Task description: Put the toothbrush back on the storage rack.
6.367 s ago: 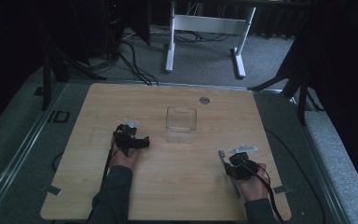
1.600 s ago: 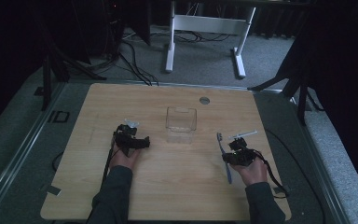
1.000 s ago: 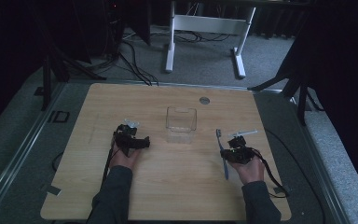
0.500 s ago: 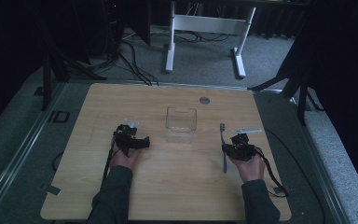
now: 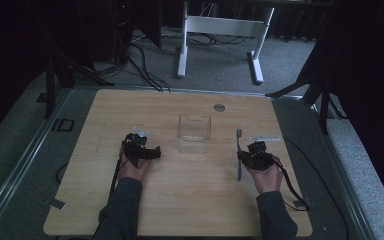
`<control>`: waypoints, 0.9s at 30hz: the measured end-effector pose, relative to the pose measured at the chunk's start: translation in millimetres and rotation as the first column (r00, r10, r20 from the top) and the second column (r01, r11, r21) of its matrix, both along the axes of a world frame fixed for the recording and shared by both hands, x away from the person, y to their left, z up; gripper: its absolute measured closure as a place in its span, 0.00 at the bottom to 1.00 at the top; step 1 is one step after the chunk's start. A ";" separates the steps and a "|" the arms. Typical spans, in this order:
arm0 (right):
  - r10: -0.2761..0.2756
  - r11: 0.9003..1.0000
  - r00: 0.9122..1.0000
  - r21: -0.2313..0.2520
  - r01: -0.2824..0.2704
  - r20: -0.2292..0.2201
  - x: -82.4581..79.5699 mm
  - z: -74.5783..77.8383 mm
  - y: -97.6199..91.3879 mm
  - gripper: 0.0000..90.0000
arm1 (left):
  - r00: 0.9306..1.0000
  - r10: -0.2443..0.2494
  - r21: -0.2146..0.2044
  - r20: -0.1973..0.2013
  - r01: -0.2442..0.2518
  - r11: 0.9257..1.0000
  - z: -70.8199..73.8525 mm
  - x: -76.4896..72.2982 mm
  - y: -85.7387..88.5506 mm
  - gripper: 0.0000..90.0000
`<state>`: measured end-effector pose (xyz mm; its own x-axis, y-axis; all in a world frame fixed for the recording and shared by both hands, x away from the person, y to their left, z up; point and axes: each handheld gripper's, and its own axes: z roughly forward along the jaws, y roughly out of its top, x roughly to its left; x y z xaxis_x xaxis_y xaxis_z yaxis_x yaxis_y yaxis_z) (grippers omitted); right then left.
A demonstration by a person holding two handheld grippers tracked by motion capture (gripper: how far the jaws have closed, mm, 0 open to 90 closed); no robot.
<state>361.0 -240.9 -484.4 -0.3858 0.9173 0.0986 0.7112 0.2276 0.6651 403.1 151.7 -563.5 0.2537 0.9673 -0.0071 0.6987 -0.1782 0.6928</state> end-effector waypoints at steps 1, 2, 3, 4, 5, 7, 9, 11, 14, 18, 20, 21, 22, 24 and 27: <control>-0.004 1.000 1.000 0.003 0.004 0.004 0.2 0.7 -0.1 0.91 | 1.000 0.000 0.000 0.000 0.000 1.000 0.0 0.0 0.0 0.06; -0.005 1.000 1.000 0.006 0.005 0.012 0.5 1.3 -0.5 0.91 | 1.000 0.000 0.001 0.000 0.000 1.000 0.0 0.0 0.0 0.06; -0.009 1.000 1.000 0.009 0.009 0.015 0.7 1.9 -0.8 0.91 | 1.000 0.000 0.000 0.000 0.000 1.000 0.0 0.0 0.0 0.06; -0.011 1.000 1.000 0.012 0.011 0.019 0.9 2.2 -1.1 0.91 | 1.000 0.000 0.000 0.000 0.000 1.000 0.0 0.1 0.0 0.06; -0.017 1.000 1.000 0.015 0.017 0.025 1.0 2.6 -1.5 0.91 | 1.000 0.000 0.000 0.000 0.000 1.000 0.0 0.1 0.0 0.06; -0.025 1.000 0.999 0.020 0.025 0.030 1.2 3.0 -1.9 0.91 | 1.000 0.000 0.000 0.000 0.000 1.000 0.0 0.0 0.0 0.06; -0.029 0.999 0.999 0.022 0.028 0.037 1.5 3.3 -2.2 0.91 | 1.000 0.000 0.001 0.000 0.000 1.000 0.0 0.0 0.0 0.06; -0.033 0.999 0.998 0.028 0.032 0.045 1.7 3.9 -2.7 0.91 | 1.000 0.000 0.001 0.000 0.000 1.000 0.0 0.0 0.0 0.06; -0.035 0.999 0.998 0.041 0.032 0.057 2.1 4.9 -3.6 0.91 | 1.000 0.000 0.000 0.000 0.000 1.000 0.0 0.0 0.0 0.06; -0.042 0.998 0.997 0.058 0.038 0.071 3.4 5.6 -4.2 0.91 | 1.000 0.000 0.000 0.000 0.000 1.000 0.0 0.0 0.0 0.06; -0.043 0.997 0.996 0.064 0.038 0.080 3.7 6.3 -4.5 0.91 | 1.000 0.000 0.000 0.000 0.000 1.000 0.0 0.1 0.0 0.06; -0.044 0.997 0.995 0.068 0.038 0.085 3.7 6.7 -4.3 0.91 | 1.000 0.000 0.001 0.000 0.000 1.000 0.0 0.0 0.0 0.06; -0.045 0.997 0.995 0.070 0.039 0.087 3.8 6.8 -4.2 0.91 | 1.000 0.000 0.001 0.000 0.000 1.000 0.0 0.0 0.0 0.06; -0.049 0.996 0.994 0.076 0.042 0.094 4.1 6.9 -4.0 0.91 | 1.000 0.000 0.000 0.000 0.000 1.000 0.0 0.0 0.0 0.06; -0.056 0.995 0.993 0.083 0.048 0.103 4.5 6.9 -4.0 0.91 | 1.000 0.000 0.000 0.000 0.000 1.000 0.0 0.0 0.0 0.06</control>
<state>365.5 -244.9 -477.5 -0.3498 0.9271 0.1343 0.6455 0.1347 0.7517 403.1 151.7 -563.5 0.2540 0.9672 -0.0067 0.6986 -0.1787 0.6928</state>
